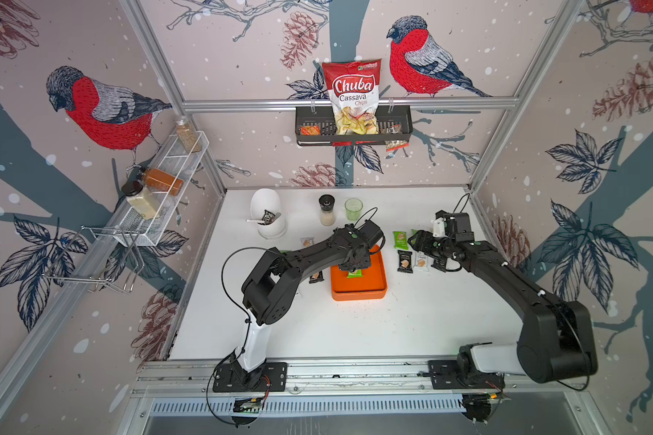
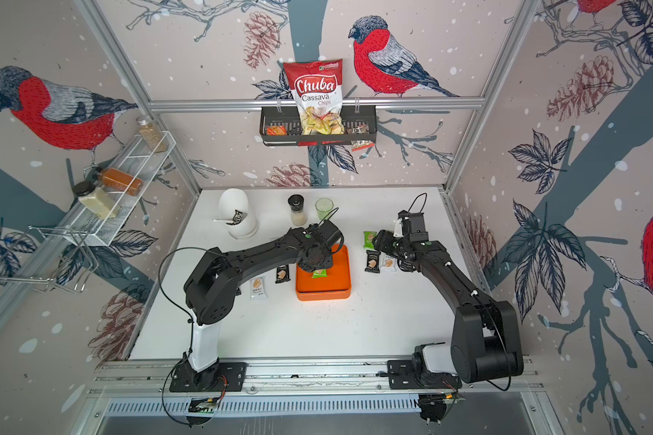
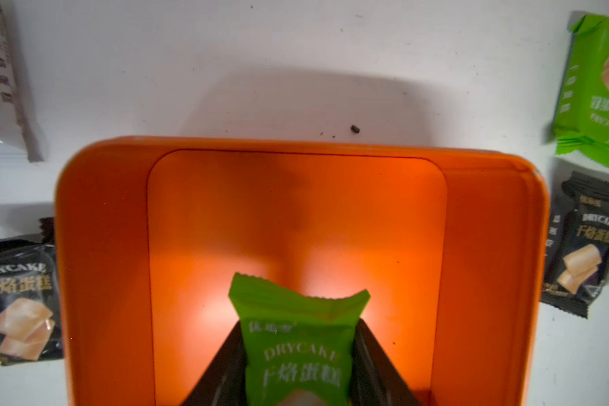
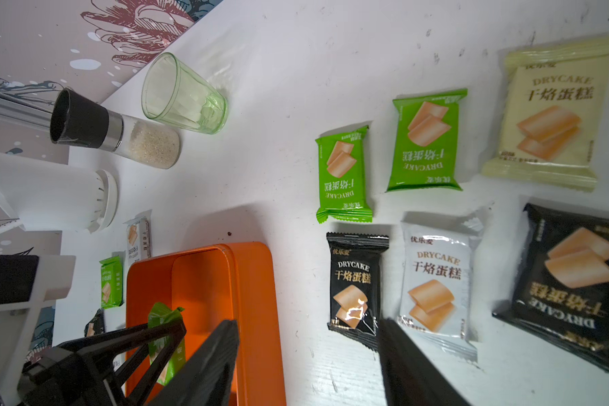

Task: Take the cookies out of the storage box
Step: Pick up the cookie from the storage box, then place the cookie at the center of the board.

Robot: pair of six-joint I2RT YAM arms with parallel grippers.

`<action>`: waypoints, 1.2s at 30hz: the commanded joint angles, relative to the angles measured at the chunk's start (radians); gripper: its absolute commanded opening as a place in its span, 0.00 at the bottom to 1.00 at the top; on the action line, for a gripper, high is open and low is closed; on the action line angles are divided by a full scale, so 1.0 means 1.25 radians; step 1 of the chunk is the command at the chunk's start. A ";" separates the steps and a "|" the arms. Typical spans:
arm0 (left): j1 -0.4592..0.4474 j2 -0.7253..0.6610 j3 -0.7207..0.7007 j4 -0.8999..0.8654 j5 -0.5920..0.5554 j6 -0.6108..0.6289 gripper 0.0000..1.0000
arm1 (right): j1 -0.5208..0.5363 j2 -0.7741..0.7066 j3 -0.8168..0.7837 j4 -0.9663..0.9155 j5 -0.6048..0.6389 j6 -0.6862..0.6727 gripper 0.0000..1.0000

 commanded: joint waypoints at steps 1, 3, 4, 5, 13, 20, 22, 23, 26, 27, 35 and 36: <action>0.006 -0.006 0.019 -0.012 -0.013 0.010 0.43 | 0.000 -0.008 -0.002 0.004 -0.004 -0.008 0.68; 0.010 -0.007 0.025 -0.013 -0.011 0.011 0.43 | -0.001 -0.010 -0.002 0.004 -0.004 -0.009 0.68; 0.014 -0.010 0.023 -0.015 -0.011 0.013 0.43 | 0.000 -0.011 -0.003 0.006 -0.004 -0.008 0.68; 0.018 -0.015 0.022 -0.015 -0.011 0.013 0.43 | -0.001 -0.011 -0.003 0.005 -0.004 -0.009 0.68; 0.070 -0.116 -0.068 -0.033 -0.038 0.021 0.42 | 0.006 -0.007 -0.002 0.012 -0.015 0.000 0.68; 0.149 -0.256 -0.225 -0.023 -0.052 0.034 0.42 | 0.055 0.025 0.021 0.030 -0.001 0.010 0.68; 0.188 -0.291 -0.267 -0.016 -0.036 0.052 0.42 | 0.074 0.035 0.032 0.043 0.001 0.028 0.68; 0.205 -0.304 -0.282 -0.017 -0.037 0.060 0.42 | 0.084 0.039 0.039 0.049 0.002 0.033 0.68; 0.264 -0.347 -0.331 -0.008 -0.042 0.087 0.42 | 0.121 0.065 0.072 0.055 0.014 0.039 0.68; 0.287 -0.360 -0.349 -0.001 -0.039 0.097 0.42 | 0.132 0.078 0.084 0.056 0.017 0.042 0.68; 0.472 -0.412 -0.434 0.056 -0.014 0.200 0.42 | 0.199 0.153 0.145 0.078 0.022 0.071 0.68; 0.495 -0.412 -0.438 0.063 -0.011 0.215 0.42 | 0.205 0.163 0.153 0.083 0.022 0.074 0.68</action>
